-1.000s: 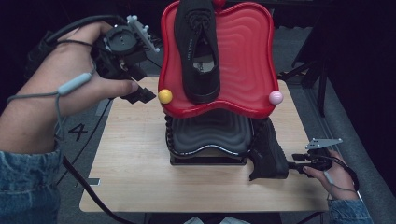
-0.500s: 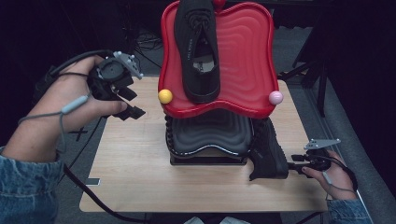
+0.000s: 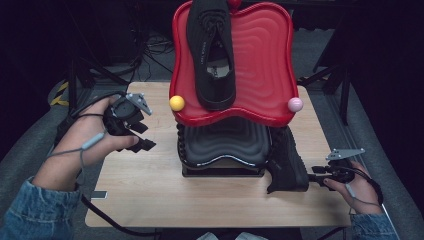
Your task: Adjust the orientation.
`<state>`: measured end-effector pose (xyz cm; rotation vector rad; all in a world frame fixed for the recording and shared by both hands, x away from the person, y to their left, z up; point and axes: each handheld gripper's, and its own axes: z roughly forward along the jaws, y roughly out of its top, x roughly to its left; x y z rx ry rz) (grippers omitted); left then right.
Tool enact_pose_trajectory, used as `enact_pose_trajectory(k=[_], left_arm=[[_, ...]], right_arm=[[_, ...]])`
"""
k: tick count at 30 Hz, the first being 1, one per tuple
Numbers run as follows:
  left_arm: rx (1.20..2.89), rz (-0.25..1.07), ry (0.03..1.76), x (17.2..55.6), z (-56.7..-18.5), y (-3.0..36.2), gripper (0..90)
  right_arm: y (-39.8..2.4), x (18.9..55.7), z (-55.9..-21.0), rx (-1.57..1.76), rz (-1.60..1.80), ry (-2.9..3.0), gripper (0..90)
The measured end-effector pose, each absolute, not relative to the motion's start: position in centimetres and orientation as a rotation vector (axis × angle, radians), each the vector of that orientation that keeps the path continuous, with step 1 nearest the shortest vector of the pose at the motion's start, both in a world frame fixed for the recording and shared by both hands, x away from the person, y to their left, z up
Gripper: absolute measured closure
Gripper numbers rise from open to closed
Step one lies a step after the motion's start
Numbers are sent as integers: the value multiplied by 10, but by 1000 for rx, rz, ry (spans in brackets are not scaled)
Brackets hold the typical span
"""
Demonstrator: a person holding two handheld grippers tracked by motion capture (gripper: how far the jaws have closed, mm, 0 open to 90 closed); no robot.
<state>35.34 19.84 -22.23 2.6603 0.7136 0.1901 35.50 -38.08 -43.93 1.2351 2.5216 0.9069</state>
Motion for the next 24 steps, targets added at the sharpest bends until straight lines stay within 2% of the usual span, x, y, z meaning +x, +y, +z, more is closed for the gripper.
enact_pose_trajectory(k=[12,18,24], left_arm=[[2616,75,693,360,-298,205,460],[2623,38,753,357,-324,207,459],[2543,53,824,355,-351,215,452]], right_arm=[[-382,353,-435,1246,907,2514,598],[-381,351,-429,1280,941,2495,661],[-380,349,-422,1278,940,2493,709]])
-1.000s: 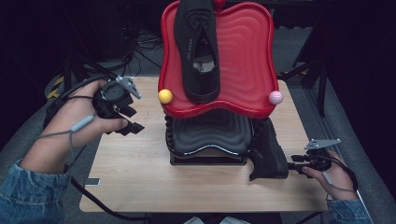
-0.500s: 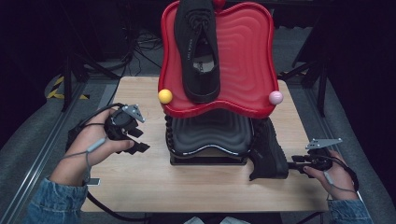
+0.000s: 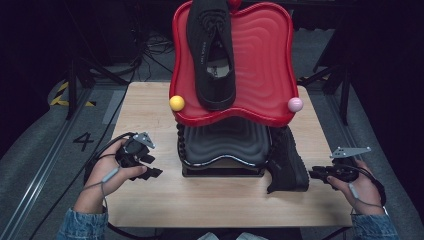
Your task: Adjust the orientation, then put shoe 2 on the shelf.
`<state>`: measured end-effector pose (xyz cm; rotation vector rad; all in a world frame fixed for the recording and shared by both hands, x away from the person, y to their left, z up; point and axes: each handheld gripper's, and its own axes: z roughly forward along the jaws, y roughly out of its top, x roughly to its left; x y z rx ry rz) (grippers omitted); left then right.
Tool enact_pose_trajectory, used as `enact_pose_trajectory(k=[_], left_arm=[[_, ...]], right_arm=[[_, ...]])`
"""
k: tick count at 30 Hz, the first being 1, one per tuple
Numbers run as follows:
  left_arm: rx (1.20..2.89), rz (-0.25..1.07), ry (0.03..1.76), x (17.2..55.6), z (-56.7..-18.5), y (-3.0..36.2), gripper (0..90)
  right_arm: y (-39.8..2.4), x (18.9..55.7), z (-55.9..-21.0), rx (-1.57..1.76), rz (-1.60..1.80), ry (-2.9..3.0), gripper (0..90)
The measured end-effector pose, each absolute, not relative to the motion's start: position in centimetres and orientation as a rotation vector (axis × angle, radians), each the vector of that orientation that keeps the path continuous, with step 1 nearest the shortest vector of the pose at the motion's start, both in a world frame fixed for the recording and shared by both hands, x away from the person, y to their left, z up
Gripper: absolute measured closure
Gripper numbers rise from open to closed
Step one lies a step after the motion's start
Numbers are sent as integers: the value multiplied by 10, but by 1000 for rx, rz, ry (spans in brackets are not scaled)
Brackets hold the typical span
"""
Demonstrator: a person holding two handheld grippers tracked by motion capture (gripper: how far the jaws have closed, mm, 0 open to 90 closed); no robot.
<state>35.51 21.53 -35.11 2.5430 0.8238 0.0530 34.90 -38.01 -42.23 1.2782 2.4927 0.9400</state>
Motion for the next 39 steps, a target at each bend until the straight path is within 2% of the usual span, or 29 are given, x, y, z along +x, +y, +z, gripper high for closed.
enact_pose_trajectory(k=[6,13,32,39], left_arm=[[2500,54,848,355,-369,218,439],[2479,14,884,355,-384,226,419],[2533,30,921,354,-392,223,395],[2532,37,915,353,-392,225,390]], right_arm=[[-376,348,-417,1258,920,2507,767],[-370,343,-402,1237,931,2512,899],[-336,334,-367,1116,976,2534,900],[-315,338,-375,1070,928,2609,900]])
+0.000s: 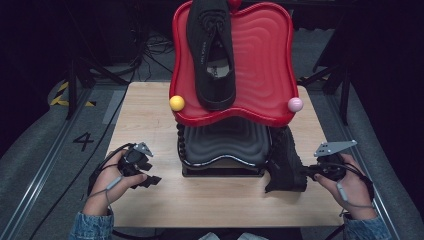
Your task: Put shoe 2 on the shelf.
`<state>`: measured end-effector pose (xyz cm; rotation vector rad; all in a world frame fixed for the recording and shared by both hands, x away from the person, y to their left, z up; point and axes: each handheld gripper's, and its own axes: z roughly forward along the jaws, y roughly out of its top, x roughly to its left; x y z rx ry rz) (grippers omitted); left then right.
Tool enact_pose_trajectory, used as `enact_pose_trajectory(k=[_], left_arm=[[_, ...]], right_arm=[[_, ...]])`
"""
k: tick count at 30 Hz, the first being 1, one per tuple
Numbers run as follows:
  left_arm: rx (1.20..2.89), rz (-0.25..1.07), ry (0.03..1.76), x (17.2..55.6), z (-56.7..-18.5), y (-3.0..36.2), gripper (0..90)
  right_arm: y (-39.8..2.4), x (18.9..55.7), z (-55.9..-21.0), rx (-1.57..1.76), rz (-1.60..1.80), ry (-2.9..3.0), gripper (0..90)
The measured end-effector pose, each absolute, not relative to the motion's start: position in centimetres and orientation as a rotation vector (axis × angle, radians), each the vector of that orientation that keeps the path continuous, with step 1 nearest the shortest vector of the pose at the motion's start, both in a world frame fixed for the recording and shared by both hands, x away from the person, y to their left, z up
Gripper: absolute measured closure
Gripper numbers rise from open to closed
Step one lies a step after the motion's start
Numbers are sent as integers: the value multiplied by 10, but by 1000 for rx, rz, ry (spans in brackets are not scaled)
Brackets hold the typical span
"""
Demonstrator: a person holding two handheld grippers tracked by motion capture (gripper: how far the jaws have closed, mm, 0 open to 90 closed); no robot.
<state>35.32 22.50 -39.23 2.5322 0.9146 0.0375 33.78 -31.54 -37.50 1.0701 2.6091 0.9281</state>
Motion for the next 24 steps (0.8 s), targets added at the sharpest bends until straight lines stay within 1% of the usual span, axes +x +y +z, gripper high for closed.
enact_pose_trajectory(k=[2,3,4,11,12,14,21,23,24], left_arm=[[2523,30,922,353,-393,225,389],[2529,48,919,354,-393,225,389],[2528,33,922,354,-394,225,388],[2530,26,922,354,-395,225,383],[2529,27,921,354,-395,225,382],[2528,23,923,354,-395,225,382],[2541,2,915,355,-397,221,374],[2541,2,919,356,-397,221,374],[2544,11,915,356,-397,221,373]], right_arm=[[-315,340,-380,1082,879,2616,900],[-316,341,-383,1091,868,2613,900],[-317,342,-383,1099,879,2613,900],[-329,343,-383,1151,901,2589,900],[-337,342,-381,1177,898,2562,900],[-340,341,-380,1185,888,2552,900],[-368,340,-378,1328,674,2438,900],[-376,336,-372,1334,689,2391,900],[-379,332,-364,1314,686,2361,900]])
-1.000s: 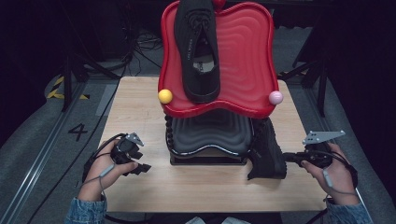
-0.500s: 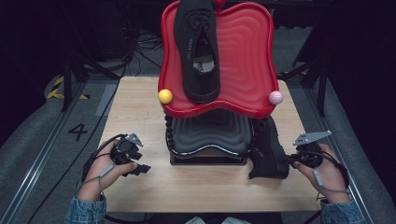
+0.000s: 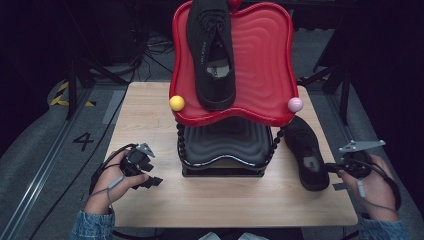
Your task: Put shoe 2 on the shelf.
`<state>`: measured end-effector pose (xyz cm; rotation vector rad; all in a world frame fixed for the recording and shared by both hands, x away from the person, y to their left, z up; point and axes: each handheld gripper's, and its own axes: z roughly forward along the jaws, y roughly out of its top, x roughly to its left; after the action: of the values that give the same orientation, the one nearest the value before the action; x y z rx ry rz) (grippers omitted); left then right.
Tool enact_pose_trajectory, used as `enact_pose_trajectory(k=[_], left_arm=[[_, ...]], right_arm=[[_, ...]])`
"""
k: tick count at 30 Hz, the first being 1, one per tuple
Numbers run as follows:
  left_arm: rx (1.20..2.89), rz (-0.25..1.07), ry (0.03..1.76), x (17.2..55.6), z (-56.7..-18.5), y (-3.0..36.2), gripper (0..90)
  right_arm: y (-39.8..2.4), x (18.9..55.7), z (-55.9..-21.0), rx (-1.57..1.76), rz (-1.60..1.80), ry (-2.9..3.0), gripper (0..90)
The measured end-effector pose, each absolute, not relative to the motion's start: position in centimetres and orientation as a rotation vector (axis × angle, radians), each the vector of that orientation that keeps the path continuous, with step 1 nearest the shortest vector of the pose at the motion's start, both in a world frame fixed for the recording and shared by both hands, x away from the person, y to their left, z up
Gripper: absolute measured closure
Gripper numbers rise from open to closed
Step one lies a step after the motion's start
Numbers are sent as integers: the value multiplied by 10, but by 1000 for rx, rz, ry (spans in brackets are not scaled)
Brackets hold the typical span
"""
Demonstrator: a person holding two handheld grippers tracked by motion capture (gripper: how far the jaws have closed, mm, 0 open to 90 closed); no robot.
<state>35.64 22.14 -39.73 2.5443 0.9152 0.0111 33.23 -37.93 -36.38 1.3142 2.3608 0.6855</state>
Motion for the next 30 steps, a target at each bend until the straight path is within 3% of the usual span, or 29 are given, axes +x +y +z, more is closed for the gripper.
enact_pose_trajectory(k=[4,7,15,30], left_arm=[[2544,-6,927,357,-399,220,372],[2545,-7,919,356,-399,219,372],[2542,1,920,356,-398,221,368],[2536,-20,919,356,-400,223,365]], right_arm=[[-385,313,-330,1263,721,2269,853],[-381,307,-324,1206,779,2314,816],[-372,322,-339,1176,782,2483,709],[-353,367,-378,1146,465,2738,711]])
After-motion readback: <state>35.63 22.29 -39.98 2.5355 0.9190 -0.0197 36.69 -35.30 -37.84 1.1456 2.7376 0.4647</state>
